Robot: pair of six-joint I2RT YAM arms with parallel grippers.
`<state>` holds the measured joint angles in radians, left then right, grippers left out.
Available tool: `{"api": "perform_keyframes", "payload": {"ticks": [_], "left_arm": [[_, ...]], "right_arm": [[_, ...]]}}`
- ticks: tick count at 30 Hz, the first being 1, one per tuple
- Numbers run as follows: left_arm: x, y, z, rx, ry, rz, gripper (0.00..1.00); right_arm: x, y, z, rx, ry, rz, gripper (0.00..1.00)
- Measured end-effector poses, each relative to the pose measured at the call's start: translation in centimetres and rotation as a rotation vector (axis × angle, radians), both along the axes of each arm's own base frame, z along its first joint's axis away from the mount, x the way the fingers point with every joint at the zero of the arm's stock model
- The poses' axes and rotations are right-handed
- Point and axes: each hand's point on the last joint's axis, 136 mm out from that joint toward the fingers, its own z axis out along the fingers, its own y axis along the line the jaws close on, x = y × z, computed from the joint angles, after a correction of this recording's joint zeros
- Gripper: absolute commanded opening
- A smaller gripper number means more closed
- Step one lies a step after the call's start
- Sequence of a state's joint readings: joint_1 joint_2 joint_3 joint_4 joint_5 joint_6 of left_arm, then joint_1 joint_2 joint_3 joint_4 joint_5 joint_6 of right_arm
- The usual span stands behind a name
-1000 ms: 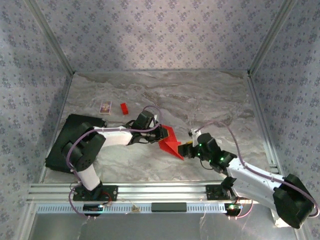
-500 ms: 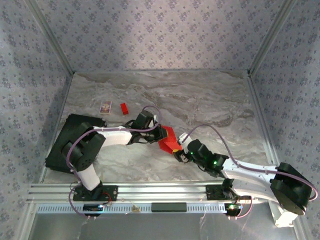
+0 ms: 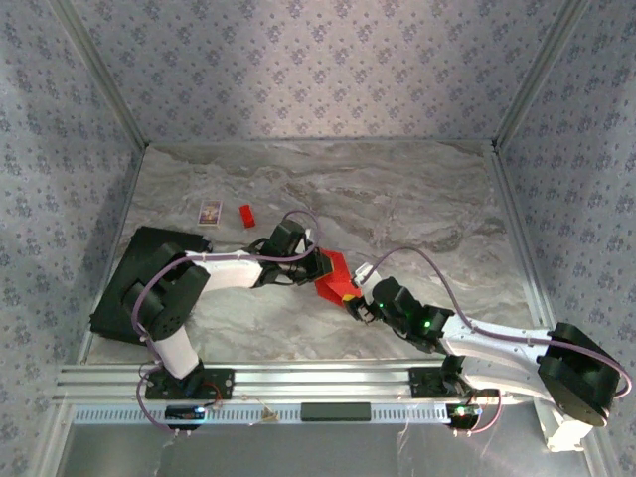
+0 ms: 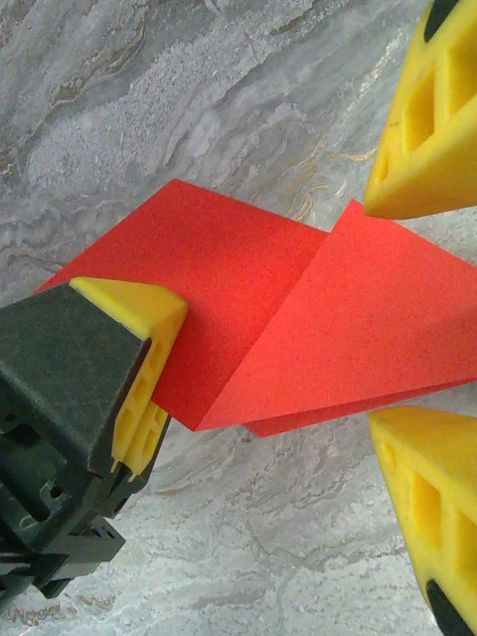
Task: Fold a paper plane with a square sheet of paper (pick it up from the middle)
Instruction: Fourth fold the wing at the center of the table.
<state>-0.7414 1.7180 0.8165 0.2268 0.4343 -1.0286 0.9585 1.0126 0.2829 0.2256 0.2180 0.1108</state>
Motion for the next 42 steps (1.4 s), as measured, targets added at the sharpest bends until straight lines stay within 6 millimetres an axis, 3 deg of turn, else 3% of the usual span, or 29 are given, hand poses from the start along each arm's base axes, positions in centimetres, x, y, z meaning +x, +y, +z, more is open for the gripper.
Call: {"api": "perform_keyframes", "payload": {"ticks": [14,25,42], "left_arm": [[-0.1,0.1,-0.1,0.005,0.005,0.0,0.15],[-0.1,0.1,-0.1,0.005,0.005,0.0,0.15],[-0.1,0.1,-0.1,0.005,0.006,0.0,0.15]], "right_arm": [[-1.0,0.7,-0.2,-0.04,-0.034,0.071,0.51],[-1.3,0.8,-2.3,-0.099,-0.006,0.086,0.5],[-1.0,0.3,-2.8,-0.107,-0.028,0.059,0.51]]}}
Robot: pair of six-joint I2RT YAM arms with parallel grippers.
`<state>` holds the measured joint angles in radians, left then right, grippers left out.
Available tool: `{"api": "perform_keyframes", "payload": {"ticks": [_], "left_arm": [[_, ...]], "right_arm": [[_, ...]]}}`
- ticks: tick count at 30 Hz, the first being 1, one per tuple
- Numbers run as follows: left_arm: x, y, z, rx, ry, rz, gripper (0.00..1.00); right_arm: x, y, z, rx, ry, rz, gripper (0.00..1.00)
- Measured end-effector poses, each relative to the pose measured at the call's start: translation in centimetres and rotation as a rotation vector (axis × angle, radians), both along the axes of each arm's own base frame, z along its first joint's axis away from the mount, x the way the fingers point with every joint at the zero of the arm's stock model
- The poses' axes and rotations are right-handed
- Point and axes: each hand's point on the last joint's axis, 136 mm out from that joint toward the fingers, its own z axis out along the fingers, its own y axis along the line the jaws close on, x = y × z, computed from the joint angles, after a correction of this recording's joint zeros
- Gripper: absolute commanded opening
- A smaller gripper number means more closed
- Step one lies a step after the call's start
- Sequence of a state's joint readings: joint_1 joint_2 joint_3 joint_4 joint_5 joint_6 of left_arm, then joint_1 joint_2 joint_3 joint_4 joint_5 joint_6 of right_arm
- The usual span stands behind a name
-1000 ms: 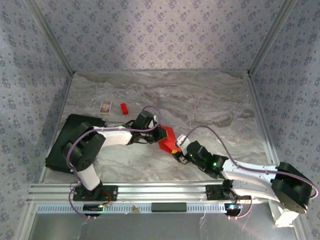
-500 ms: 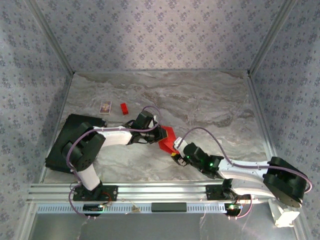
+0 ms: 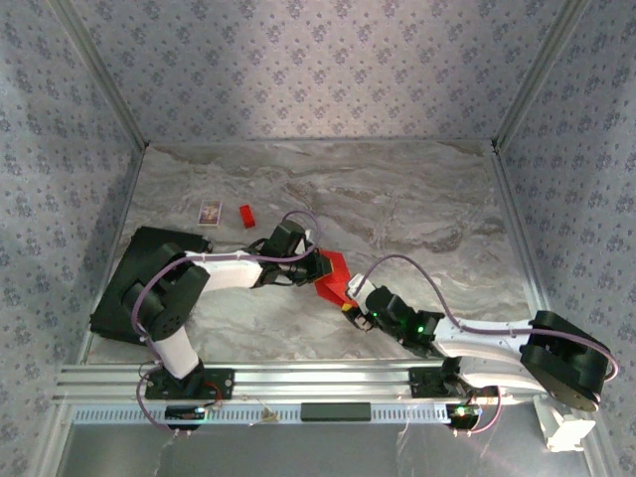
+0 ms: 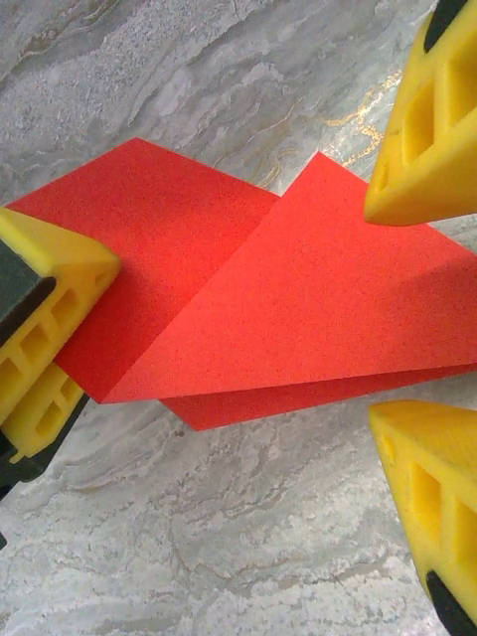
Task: Fold a paper plane with a square sheet of paper (pick it up from the middle)
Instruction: Fourth fold the wing at the center of the table.
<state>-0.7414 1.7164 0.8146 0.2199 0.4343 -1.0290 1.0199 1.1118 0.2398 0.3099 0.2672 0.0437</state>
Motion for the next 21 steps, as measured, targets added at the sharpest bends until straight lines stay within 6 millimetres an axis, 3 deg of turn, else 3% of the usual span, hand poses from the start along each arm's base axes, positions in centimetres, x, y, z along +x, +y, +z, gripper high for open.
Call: {"api": "perform_keyframes", "payload": {"ticks": [12,21], "left_arm": [[0.0,0.0,0.0,0.0,0.0,0.0,0.15],[0.0,0.0,0.0,0.0,0.0,0.0,0.15]], "right_arm": [[-0.1,-0.3,0.3,0.013,-0.005,-0.009,0.53],[-0.6,-0.4,-1.3,-0.05,0.004,0.03,0.52]]}}
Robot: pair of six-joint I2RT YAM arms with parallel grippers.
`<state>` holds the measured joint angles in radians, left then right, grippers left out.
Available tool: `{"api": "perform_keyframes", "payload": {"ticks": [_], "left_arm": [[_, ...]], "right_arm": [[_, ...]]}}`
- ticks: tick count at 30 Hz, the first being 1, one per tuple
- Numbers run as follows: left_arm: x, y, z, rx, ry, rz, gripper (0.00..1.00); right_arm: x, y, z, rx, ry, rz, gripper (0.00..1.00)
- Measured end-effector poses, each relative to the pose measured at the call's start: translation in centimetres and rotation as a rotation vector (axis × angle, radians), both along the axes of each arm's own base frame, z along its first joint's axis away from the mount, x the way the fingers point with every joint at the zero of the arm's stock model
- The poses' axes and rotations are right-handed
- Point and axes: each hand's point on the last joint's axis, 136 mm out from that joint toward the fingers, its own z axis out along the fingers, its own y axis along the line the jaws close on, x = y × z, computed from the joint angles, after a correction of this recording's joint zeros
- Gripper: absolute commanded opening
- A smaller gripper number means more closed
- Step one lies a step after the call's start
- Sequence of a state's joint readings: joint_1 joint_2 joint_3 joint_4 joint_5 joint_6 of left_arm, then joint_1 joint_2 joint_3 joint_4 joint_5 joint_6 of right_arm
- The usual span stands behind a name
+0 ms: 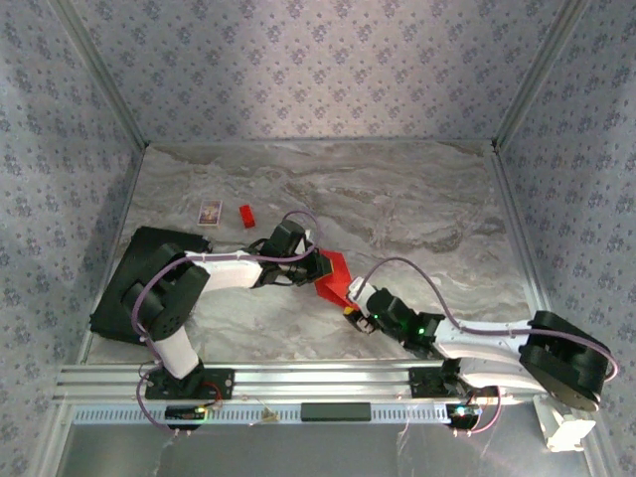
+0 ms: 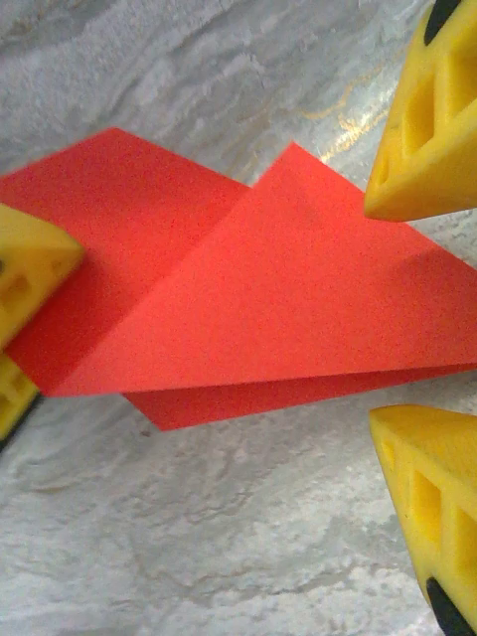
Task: Fold a paper plane with a square sheet of paper (pick it up from the middle)
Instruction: Fourth fold the wing at the center of the table.
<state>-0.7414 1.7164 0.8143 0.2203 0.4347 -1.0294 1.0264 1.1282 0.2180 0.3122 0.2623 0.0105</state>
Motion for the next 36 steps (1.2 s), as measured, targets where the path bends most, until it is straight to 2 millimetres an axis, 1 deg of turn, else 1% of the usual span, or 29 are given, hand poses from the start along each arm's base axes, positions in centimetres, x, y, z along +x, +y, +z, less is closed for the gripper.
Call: {"api": "perform_keyframes", "payload": {"ticks": [4,8,11,15,19,24,30,36], "left_arm": [[0.0,0.0,0.0,0.0,0.0,0.0,0.15],[0.0,0.0,0.0,0.0,0.0,0.0,0.14],[0.0,0.0,0.0,0.0,0.0,0.0,0.14],[0.0,0.0,0.0,0.0,0.0,0.0,0.15],[0.0,0.0,0.0,0.0,0.0,0.0,0.15],[0.0,0.0,0.0,0.0,0.0,0.0,0.14],[0.0,0.0,0.0,0.0,0.0,0.0,0.14],[0.0,0.0,0.0,0.0,0.0,0.0,0.14]], "right_arm": [[-0.1,0.1,-0.9,-0.053,-0.004,0.021,0.48],[0.6,0.4,-0.6,-0.07,-0.044,0.018,0.46],[0.9,0.7,-0.3,-0.072,-0.062,0.023,0.43],[1.1,1.0,-0.6,-0.088,-0.062,0.031,0.41],[1.3,1.1,-1.0,-0.105,-0.062,0.028,0.33],[1.4,1.1,-1.1,-0.111,-0.065,0.024,0.28],[1.4,1.1,-1.1,-0.107,-0.061,0.021,0.28],[1.3,1.3,-1.1,-0.091,-0.045,0.021,0.32]]}}
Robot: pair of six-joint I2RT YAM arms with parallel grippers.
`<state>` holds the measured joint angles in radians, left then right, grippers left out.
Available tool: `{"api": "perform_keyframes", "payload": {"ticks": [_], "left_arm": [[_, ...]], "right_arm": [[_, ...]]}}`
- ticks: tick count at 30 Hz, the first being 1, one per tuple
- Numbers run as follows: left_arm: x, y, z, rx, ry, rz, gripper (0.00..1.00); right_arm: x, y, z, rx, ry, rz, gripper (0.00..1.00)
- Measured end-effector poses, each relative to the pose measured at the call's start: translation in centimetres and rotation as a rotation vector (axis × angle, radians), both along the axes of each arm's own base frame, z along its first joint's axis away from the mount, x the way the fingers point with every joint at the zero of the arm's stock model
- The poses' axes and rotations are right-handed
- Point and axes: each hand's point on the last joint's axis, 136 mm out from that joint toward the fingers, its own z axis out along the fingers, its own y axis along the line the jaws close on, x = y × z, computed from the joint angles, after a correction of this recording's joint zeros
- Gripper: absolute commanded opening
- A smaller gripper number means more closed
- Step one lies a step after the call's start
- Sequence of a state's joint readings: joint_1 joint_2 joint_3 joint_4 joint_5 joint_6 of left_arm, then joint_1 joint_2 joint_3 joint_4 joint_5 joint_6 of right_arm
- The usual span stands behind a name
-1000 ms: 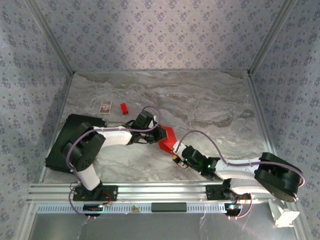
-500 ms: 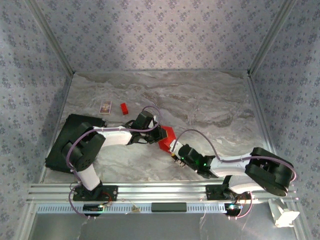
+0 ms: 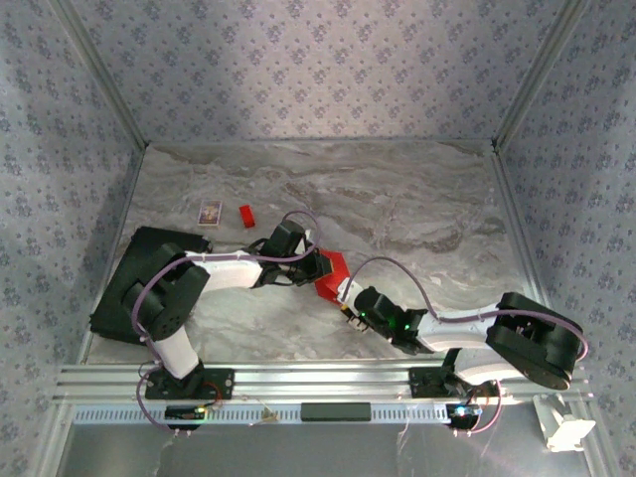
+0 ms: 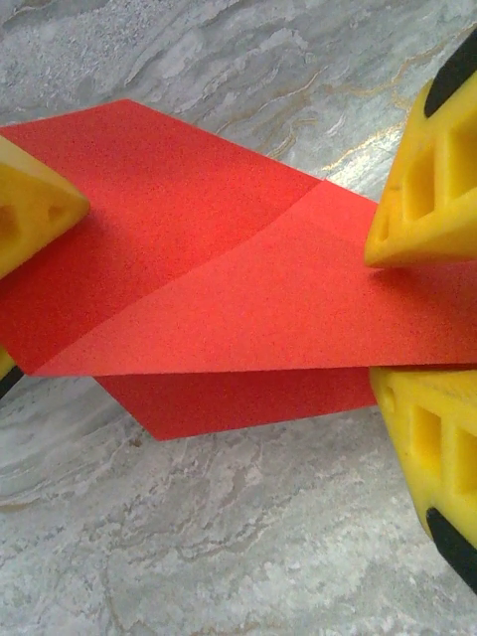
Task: Fold a paper plane with a square sheet of paper (pick it up from the middle)
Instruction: Fourth fold the wing at the center of the table.
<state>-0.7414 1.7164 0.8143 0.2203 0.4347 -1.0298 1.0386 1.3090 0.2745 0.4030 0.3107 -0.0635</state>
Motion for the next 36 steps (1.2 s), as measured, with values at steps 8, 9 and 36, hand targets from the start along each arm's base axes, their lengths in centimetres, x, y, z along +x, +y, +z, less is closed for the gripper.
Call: {"api": "perform_keyframes", "payload": {"ticks": [8,9,36], "left_arm": [[0.0,0.0,0.0,0.0,0.0,0.0,0.14],[0.0,0.0,0.0,0.0,0.0,0.0,0.14],[-0.13,0.12,-0.2,0.004,0.004,0.0,0.14]], "right_arm": [[0.39,0.11,0.34,0.037,0.007,-0.021,0.28],[0.38,0.11,0.34,0.038,0.008,-0.022,0.28],[0.46,0.19,0.09,0.029,0.015,-0.025,0.22]]}}
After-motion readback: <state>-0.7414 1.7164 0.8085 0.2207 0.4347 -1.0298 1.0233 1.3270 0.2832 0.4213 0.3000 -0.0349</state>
